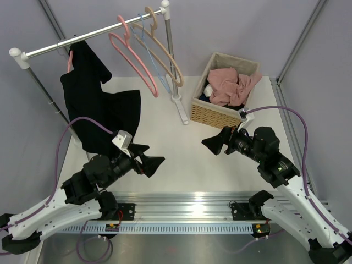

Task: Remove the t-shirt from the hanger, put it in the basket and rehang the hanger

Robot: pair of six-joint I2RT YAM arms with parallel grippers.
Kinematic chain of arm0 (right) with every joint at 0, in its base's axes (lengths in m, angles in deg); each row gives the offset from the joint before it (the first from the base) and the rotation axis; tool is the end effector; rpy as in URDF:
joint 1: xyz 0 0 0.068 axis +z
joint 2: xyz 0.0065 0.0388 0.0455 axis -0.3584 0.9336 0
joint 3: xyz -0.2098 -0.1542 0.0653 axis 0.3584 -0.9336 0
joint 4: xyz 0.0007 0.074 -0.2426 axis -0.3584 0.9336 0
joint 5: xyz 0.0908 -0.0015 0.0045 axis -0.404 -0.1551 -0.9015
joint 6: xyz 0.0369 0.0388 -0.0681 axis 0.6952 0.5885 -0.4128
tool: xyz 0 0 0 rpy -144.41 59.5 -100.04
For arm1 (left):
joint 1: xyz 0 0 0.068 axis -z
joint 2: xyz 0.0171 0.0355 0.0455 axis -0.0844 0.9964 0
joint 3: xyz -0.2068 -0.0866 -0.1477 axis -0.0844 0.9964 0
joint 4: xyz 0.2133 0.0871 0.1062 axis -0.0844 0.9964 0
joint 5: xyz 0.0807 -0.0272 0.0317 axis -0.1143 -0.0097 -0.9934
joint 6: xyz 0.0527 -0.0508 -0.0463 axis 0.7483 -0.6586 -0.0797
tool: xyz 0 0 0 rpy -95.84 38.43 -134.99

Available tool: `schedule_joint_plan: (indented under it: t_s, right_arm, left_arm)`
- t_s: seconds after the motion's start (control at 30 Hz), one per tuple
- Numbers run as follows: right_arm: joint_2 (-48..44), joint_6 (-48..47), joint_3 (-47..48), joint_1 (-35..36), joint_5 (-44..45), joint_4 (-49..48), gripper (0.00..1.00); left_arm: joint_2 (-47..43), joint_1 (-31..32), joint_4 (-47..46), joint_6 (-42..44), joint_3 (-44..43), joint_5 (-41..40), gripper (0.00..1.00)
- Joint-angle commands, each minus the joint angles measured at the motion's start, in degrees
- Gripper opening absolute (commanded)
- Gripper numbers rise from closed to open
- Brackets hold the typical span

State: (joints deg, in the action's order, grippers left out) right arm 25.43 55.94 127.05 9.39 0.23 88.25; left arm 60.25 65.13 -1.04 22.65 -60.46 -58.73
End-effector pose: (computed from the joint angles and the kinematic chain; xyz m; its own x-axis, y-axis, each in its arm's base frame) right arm 0.1586 0.1193 0.3246 -0.5139 0.2323 -0.8258 -0.5538 0.6453 0.5262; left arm 0.0907 -0.1249 0.3186 -0.3428 -0.2006 -0.9177 0.6557 0.6485 -0.3867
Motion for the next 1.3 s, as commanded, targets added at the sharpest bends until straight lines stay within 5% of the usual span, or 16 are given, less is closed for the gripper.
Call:
schedule_joint_plan:
  t_s: [0.0, 0.37, 0.63, 0.83, 1.03, 1.27]
  right_arm:
    - [-0.9, -1.0, 0.0, 0.4, -0.7, -2.3, 1.00]
    - [-0.3, -1.1, 0.4, 0.4, -1.7, -2.1, 1.00]
    - [-2.0, -0.1, -1.1, 0.5, -2.4, -4.0, 0.99]
    - [-1.3, 0.6, -1.3, 0.4, -6.6, -5.2, 0.99]
    - [-0.9, 0.7, -1.3, 0.5, -7.4, -5.1, 0.99]
    - [-2.3, 1.4, -1.1, 0.5, -9.4, -4.6, 1.00]
  left_arm:
    - [-0.9, 0.2, -1.5, -0.6, -0.6, -1.3, 0.99]
    - [-0.1, 0.2, -0.4, 0.5, -3.8, -5.9, 0.99]
    - [15.6, 0.2, 21.9, 6.1, -37.7, -24.0, 0.99]
    - [21.7, 0.2, 33.9, 6.6, -57.8, -47.6, 0.94]
    - [19.6, 0.2, 34.4, 11.0, -59.5, -65.0, 0.84]
    - [14.3, 0.2, 27.4, 14.9, -49.5, -67.1, 0.77]
